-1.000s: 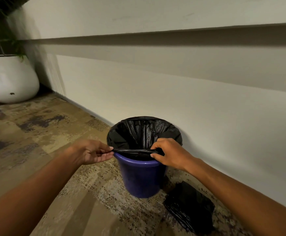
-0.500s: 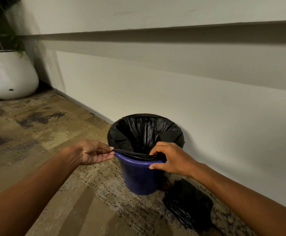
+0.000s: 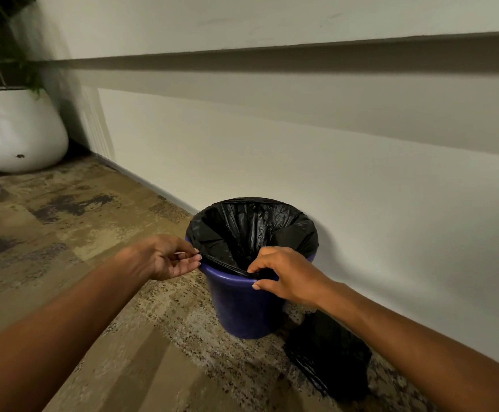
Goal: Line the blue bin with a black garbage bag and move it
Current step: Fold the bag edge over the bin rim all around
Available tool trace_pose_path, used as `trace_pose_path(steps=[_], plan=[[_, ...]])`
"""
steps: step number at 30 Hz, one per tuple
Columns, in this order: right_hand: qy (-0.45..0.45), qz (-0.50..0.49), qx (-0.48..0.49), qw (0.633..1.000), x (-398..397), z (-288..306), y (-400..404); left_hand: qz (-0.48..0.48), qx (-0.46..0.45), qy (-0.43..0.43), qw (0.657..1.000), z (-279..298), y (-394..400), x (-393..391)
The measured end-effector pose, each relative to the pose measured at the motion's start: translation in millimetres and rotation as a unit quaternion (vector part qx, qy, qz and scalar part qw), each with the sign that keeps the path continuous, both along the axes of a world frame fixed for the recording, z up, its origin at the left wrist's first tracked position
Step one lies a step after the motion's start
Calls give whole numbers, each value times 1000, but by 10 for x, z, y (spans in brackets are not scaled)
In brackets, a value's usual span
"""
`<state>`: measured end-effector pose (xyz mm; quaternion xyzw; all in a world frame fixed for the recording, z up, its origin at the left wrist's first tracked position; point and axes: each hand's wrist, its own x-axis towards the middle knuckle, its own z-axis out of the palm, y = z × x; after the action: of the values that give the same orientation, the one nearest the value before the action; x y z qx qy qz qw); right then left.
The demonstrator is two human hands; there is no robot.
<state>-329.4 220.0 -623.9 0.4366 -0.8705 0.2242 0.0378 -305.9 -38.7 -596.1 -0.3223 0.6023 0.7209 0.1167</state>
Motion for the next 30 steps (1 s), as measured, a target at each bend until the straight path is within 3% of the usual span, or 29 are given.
trace_pose_path(steps=[9, 14, 20, 23, 26, 30], plan=[[59, -27, -5, 998, -20, -59, 106, 49, 71, 28, 996, 17, 54, -94], [38, -12, -23, 999, -50, -59, 116, -10, -93, 40, 995, 39, 177, -100], [85, 11, -33, 996, 25, -87, 118, -96, -237, 56, 965, -18, 448, -27], [93, 10, -55, 994, 50, -111, 123, -93, -211, 36, 972, -40, 527, -75], [95, 6, -77, 992, 59, -128, 145, -101, -136, -1, 985, -29, 562, -104], [98, 5, -63, 993, 18, -156, 261, -74, -24, 21, 997, -19, 555, -63]])
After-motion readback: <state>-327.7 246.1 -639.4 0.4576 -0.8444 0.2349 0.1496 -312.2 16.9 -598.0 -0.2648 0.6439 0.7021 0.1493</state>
